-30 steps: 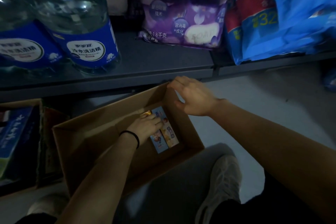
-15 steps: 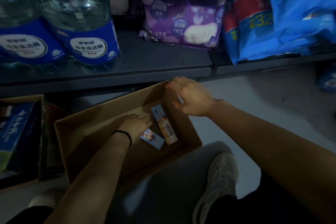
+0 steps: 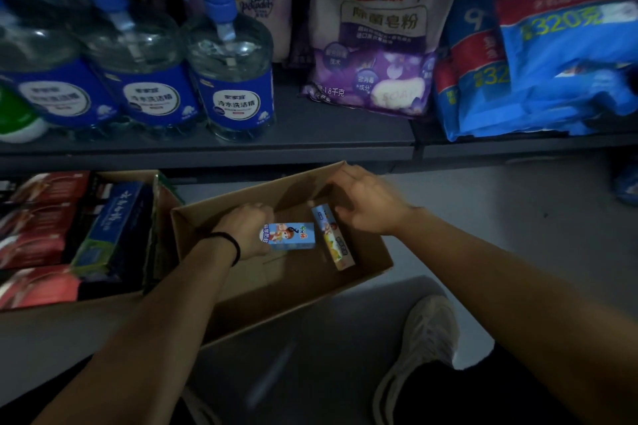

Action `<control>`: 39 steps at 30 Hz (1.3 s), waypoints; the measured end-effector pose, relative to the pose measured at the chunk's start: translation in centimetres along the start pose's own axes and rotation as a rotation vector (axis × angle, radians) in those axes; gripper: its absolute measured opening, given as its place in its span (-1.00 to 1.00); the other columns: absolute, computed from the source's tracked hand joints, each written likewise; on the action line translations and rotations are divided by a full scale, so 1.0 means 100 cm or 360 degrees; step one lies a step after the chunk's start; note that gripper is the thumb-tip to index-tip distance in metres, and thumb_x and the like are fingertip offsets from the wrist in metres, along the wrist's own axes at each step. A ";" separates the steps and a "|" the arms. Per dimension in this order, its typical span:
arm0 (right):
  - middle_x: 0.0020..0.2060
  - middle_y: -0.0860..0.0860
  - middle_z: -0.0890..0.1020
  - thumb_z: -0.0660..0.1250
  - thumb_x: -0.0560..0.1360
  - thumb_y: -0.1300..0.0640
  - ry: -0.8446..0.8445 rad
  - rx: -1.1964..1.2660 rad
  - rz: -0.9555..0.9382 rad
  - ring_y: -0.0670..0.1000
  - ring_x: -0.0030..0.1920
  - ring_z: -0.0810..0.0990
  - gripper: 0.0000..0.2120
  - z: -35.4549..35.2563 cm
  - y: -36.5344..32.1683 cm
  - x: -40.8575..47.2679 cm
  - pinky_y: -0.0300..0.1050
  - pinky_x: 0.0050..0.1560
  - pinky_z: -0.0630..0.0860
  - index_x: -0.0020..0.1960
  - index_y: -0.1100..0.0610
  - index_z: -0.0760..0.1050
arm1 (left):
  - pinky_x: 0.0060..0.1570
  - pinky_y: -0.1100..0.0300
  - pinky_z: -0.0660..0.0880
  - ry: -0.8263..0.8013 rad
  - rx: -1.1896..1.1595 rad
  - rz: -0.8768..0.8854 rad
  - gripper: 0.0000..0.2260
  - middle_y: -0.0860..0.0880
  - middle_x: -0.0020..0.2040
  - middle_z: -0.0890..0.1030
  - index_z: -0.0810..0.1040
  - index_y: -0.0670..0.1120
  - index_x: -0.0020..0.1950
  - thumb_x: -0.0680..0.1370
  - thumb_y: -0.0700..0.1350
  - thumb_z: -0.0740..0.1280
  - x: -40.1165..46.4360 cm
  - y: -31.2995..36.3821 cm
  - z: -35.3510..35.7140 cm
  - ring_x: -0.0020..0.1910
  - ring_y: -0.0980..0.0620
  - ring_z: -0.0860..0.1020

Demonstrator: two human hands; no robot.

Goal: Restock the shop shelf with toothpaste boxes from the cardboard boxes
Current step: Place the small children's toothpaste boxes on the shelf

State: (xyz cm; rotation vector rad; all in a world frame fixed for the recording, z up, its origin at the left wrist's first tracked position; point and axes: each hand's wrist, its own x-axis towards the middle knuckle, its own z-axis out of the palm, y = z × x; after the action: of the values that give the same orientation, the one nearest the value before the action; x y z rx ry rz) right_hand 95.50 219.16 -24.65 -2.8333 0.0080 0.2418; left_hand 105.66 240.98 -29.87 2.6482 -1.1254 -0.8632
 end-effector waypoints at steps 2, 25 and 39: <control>0.25 0.05 0.45 0.37 0.45 0.09 -0.0027 0.0006 0.0063 0.04 0.22 0.44 -0.53 0.007 -0.004 -0.002 -0.04 0.15 0.47 0.33 0.08 0.36 | -0.12 0.22 0.43 0.0043 -0.0015 -0.0033 -0.70 0.02 0.05 0.50 0.44 0.01 0.01 0.39 -0.07 0.49 -0.011 -0.006 -0.005 -0.06 0.08 0.47; 0.32 0.17 0.38 0.48 0.40 0.01 -0.0459 0.0186 0.1014 0.20 0.32 0.41 -0.21 0.133 -0.008 0.031 0.14 0.28 0.42 0.46 0.15 0.13 | -0.16 0.19 0.42 0.0233 -0.0257 -0.0044 -0.65 0.04 -0.01 0.52 0.50 -0.02 0.05 0.34 0.00 0.50 -0.027 -0.043 -0.020 -0.09 0.08 0.48; 0.32 0.23 0.40 0.34 0.51 0.15 -0.0392 0.0251 0.1045 0.25 0.30 0.43 -0.39 0.146 0.000 0.037 0.06 0.23 0.41 0.44 0.23 0.12 | -0.17 0.22 0.48 0.0163 -0.0288 -0.0041 -0.65 0.06 -0.01 0.54 0.49 0.00 0.06 0.36 0.00 0.51 -0.010 -0.034 -0.009 -0.09 0.13 0.49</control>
State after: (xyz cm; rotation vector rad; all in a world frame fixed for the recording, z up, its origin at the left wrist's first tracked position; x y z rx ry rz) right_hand 96.78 223.46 -39.02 -2.5315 0.8657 0.6890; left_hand 107.76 244.01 -29.84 2.5323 -0.9444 -0.7834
